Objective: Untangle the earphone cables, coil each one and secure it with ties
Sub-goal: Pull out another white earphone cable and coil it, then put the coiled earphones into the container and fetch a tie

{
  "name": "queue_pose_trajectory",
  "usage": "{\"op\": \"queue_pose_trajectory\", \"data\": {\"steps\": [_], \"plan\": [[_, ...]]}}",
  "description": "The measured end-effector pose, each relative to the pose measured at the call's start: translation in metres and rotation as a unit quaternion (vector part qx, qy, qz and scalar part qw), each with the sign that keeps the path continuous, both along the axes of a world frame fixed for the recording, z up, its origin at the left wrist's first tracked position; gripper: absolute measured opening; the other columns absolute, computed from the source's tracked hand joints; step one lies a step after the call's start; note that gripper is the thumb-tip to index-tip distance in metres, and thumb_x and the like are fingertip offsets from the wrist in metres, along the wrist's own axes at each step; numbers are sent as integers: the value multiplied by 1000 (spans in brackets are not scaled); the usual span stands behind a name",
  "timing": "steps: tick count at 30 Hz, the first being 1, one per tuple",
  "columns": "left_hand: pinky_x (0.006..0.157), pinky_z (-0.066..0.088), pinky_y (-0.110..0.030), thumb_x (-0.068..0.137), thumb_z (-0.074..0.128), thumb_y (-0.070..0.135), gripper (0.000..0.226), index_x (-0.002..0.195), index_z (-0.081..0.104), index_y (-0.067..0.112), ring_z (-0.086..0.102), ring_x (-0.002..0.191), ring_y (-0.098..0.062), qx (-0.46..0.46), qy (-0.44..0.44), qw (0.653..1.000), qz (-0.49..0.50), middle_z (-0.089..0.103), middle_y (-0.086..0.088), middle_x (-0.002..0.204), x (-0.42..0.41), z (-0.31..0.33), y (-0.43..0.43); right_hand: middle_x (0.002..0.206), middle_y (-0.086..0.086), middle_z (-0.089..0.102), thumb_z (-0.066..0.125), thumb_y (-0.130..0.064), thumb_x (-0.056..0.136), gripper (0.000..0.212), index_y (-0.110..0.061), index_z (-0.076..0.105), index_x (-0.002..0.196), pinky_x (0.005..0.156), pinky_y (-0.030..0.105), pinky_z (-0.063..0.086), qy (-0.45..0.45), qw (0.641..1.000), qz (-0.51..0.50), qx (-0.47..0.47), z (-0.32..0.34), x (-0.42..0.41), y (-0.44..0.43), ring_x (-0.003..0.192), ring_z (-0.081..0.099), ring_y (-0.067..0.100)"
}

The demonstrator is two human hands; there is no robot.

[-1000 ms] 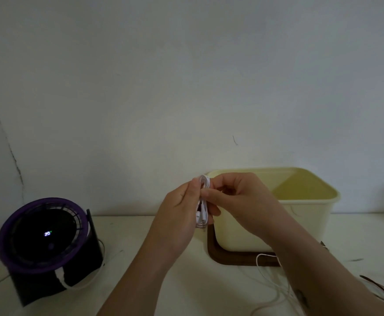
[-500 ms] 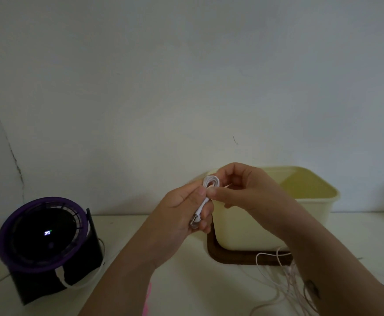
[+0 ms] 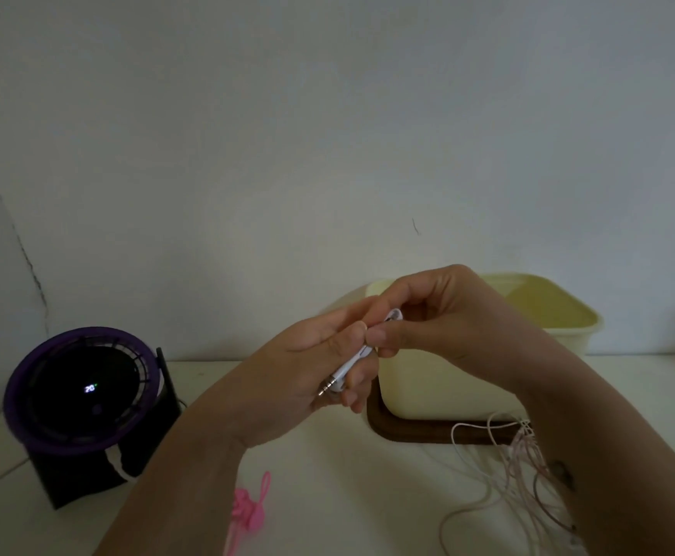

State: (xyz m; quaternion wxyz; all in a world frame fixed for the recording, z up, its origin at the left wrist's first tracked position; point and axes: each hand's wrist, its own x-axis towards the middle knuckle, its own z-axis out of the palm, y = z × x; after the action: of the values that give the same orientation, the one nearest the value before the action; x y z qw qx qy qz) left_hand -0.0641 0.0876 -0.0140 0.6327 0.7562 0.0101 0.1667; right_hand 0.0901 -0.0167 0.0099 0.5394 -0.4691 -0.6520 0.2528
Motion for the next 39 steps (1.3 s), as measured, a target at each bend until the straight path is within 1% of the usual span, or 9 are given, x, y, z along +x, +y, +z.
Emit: {"op": "queue_pose_trajectory", "data": {"steps": [3, 8, 11, 14, 19, 23, 28, 33, 39], "plan": [[69, 46, -23, 88, 53, 50, 36, 111, 63, 24, 49, 60, -7, 38, 30, 999, 13, 50, 8, 65, -3, 0, 3, 65, 2, 70, 74, -7, 72, 6, -5, 71, 77, 63, 17, 49, -32, 998, -45, 1, 0, -4, 0, 61, 64, 9], [65, 43, -18, 93, 54, 25, 18, 77, 62, 26, 52, 62, 0, 250, 103, 949, 163, 60, 11, 68, -13, -3, -4, 68, 6, 72, 76, -8, 75, 3, -8, 74, 77, 64, 18, 52, -101, 988, -115, -29, -8, -18, 1, 63, 68, 11], [62, 40, -24, 92, 55, 25, 11, 88, 62, 18, 55, 67, -9, 361, 138, 891, 240, 65, -4, 83, -27, -15, -12, 66, 2, 72, 78, -10, 74, 6, -14, 74, 73, 62, 20, 53, -136, 978, -154, -38, -17, -32, 2, 61, 68, 10], [68, 39, -25, 96, 48, 28, 14, 96, 57, 18, 55, 77, -11, 410, 110, 851, 309, 58, 4, 85, -42, -33, -19, 65, 2, 72, 78, -10, 75, 8, -16, 74, 71, 64, 22, 53, -141, 977, -154, -37, -22, -50, 3, 62, 68, 13], [76, 49, -36, 97, 29, 40, 41, 125, 48, 16, 61, 95, -24, 442, 121, 800, 387, 58, 0, 109, -82, -44, -29, 67, 2, 72, 79, -14, 74, 11, -22, 72, 70, 72, 28, 57, -152, 979, -128, -42, -21, -87, 8, 66, 70, 13], [75, 48, -39, 98, 23, 36, 37, 112, 48, 12, 58, 88, -25, 531, 162, 731, 396, 55, -2, 99, -112, -43, -25, 71, 4, 73, 76, -13, 76, 6, -18, 73, 75, 72, 28, 56, -196, 974, -107, -37, -22, -118, 17, 70, 70, 16], [80, 49, -42, 101, 34, 28, 25, 108, 52, 13, 60, 91, -20, 426, 167, 819, 346, 60, 0, 100, -129, -44, -7, 73, 5, 73, 74, -6, 78, 9, -15, 72, 77, 67, 22, 55, -126, 989, -73, -38, -34, -133, 30, 67, 69, 14], [60, 43, -15, 101, 35, 23, 23, 87, 52, 15, 56, 66, -5, 291, 176, 873, 350, 58, 4, 80, -133, -61, 17, 87, -3, 67, 71, -15, 82, 24, -20, 64, 104, 69, 24, 56, -13, 986, -150, -74, -76, -123, 41, 65, 68, 11], [83, 51, -45, 100, 37, 35, 30, 98, 60, 16, 64, 89, -27, 193, 180, 907, 328, 67, -9, 96, -125, -88, 28, 89, -3, 61, 74, -33, 78, 35, -12, 67, 105, 63, 18, 39, -233, 915, -215, -251, -136, -116, 42, 75, 55, 9]]}}
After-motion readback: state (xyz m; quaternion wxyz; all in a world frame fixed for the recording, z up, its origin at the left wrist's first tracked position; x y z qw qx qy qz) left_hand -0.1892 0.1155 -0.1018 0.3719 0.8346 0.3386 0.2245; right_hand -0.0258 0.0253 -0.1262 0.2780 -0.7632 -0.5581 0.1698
